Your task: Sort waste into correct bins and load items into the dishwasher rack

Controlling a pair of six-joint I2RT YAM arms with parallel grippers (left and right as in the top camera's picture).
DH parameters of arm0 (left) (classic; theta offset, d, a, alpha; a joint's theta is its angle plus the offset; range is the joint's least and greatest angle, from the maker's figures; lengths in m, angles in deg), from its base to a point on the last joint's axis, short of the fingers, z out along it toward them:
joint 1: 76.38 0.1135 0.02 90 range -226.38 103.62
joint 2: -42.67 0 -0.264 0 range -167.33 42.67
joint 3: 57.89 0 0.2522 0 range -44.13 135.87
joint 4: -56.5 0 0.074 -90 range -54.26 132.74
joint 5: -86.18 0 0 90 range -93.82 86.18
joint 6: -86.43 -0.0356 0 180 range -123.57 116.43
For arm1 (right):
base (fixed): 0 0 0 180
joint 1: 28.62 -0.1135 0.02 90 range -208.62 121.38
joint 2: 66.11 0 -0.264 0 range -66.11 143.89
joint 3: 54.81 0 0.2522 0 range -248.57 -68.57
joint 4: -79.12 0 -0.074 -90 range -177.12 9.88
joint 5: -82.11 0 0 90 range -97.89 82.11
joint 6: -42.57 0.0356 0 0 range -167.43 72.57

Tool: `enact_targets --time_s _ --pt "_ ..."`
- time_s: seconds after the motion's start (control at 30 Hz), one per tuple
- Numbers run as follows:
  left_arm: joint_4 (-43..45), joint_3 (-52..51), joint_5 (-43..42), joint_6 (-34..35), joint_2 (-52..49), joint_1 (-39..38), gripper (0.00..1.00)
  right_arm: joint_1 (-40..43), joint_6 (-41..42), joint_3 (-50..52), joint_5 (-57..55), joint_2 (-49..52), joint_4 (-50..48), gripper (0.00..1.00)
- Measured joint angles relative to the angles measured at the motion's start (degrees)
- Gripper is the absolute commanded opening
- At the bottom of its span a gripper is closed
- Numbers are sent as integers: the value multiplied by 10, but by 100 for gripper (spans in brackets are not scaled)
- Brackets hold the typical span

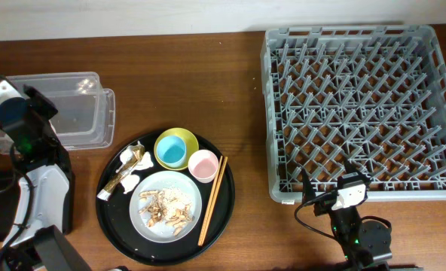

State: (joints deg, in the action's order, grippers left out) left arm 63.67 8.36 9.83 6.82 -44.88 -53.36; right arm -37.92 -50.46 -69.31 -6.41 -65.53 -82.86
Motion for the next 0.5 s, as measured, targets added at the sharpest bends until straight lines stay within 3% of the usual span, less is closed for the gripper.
enact_targets --time_s 0.1,0.17,0.23,0.3,0.37,0.43,0.5 --pt "16 0 -43 -2 3 2 68 0 0 0 0 0 0 98" --pt "-49 2 -118 2 64 3 68 0 0 0 0 1 0 98" --pt "-288 6 -294 32 248 3 67 0 0 0 0 1 0 98" --pt "-558 13 -361 38 340 -7 55 0 0 0 0 1 0 98" --pt "-669 1 -379 14 322 -33 52 0 0 0 0 1 0 98" --pt "-696 -2 -362 3 268 -65 53 0 0 0 0 1 0 98" --pt "-697 -3 -355 -1 201 -90 61 0 0 0 0 1 0 98"
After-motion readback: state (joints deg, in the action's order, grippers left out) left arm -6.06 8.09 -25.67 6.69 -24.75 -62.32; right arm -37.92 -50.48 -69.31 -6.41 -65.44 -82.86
